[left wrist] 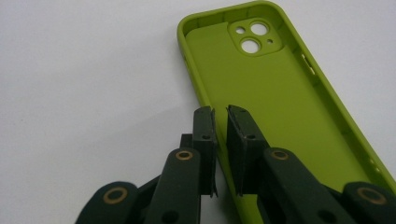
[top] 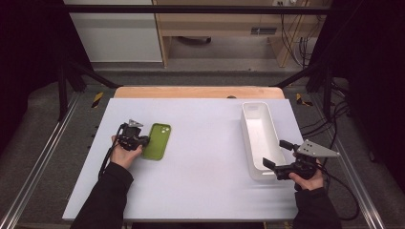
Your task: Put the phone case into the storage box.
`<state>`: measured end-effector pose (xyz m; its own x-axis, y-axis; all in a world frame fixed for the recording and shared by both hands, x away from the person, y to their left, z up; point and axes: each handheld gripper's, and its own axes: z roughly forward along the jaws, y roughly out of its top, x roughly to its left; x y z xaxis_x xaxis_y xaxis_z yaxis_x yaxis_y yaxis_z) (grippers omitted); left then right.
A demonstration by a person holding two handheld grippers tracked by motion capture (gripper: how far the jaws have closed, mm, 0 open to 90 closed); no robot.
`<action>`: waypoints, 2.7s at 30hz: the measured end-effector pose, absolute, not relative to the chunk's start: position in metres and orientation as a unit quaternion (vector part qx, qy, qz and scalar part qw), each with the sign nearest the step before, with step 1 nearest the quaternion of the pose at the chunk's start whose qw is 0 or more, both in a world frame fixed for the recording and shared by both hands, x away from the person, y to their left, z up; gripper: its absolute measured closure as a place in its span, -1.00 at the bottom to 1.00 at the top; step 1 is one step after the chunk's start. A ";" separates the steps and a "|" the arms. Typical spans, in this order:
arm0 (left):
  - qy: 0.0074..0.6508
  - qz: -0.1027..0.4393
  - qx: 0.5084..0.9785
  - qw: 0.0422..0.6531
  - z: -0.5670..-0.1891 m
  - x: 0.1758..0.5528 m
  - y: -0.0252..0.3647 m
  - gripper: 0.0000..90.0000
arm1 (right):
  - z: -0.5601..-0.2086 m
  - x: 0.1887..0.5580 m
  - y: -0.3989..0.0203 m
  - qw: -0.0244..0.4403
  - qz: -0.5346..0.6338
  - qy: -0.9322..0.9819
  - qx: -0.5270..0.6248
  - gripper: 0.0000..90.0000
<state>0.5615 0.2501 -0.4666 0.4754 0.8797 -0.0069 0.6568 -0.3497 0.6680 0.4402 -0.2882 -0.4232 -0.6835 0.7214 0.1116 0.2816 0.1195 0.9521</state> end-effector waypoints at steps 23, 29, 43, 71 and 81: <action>0.485 0.197 0.798 0.299 -0.465 0.560 0.247 0.95 | -0.423 0.440 -0.289 0.192 0.567 0.722 0.348 -0.99; 0.482 0.201 0.795 0.308 -0.461 0.558 0.247 0.96 | -0.423 0.440 -0.289 0.193 0.567 0.722 0.347 -0.99; 0.471 0.214 0.786 0.339 -0.444 0.549 0.249 0.96 | -0.422 0.440 -0.289 0.193 0.568 0.721 0.347 -0.99; 0.416 0.221 0.797 0.377 -0.411 0.525 0.225 0.96 | -0.422 0.440 -0.289 0.191 0.568 0.722 0.347 -0.99; 0.383 0.223 0.810 0.384 -0.400 0.512 0.208 0.96 | -0.422 0.440 -0.288 0.192 0.567 0.723 0.345 -0.99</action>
